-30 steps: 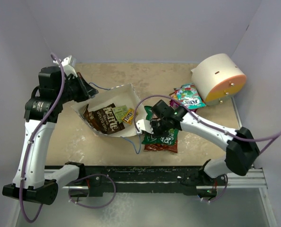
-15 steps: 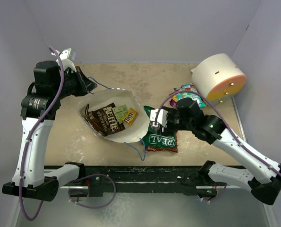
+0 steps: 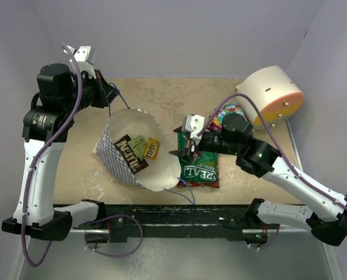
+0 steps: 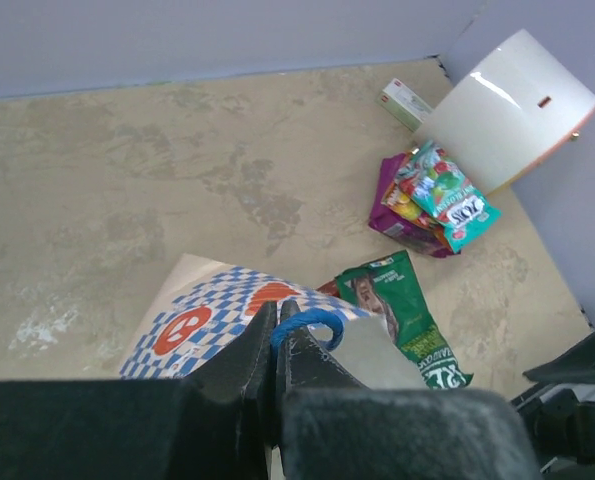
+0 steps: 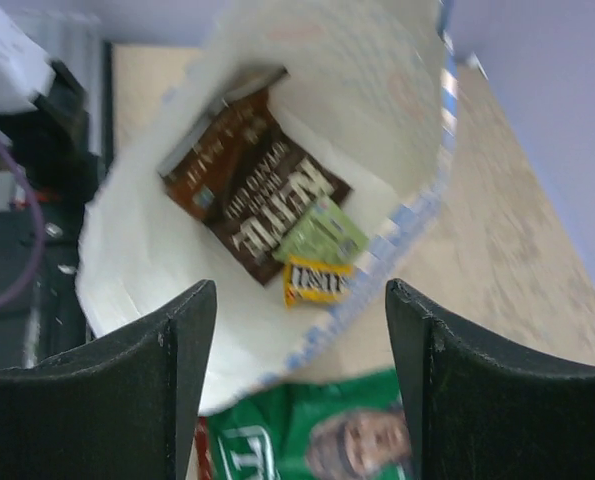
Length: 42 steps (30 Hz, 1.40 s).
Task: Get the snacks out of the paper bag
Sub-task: Take out the snack from the paper bag.
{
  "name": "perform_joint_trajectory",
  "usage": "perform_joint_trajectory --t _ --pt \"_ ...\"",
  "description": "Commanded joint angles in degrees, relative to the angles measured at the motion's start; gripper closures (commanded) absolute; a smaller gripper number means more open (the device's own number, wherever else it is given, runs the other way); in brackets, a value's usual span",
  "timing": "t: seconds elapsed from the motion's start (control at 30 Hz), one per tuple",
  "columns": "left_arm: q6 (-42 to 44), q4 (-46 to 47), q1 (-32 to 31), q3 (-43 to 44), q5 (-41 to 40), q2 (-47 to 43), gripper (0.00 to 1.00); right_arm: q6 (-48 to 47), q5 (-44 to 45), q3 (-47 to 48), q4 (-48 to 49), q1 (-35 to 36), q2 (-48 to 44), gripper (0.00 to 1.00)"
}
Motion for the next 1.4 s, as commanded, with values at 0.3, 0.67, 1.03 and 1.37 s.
perform_joint_trajectory --t 0.3,0.67,1.03,1.37 --pt "-4.46 8.34 -0.39 -16.16 15.37 -11.34 1.00 14.40 3.37 -7.66 31.25 11.86 16.06 0.60" --pt "-5.81 5.02 -0.31 -0.40 -6.12 0.45 1.00 16.75 5.80 6.82 31.15 11.83 37.83 0.64" --pt "-2.36 18.53 -0.31 4.09 13.69 5.67 1.00 18.23 3.22 13.33 29.70 11.87 44.64 0.59" --pt "-2.65 12.97 -0.35 -23.54 17.57 -15.45 1.00 24.94 4.85 4.39 41.20 11.86 46.38 0.52"
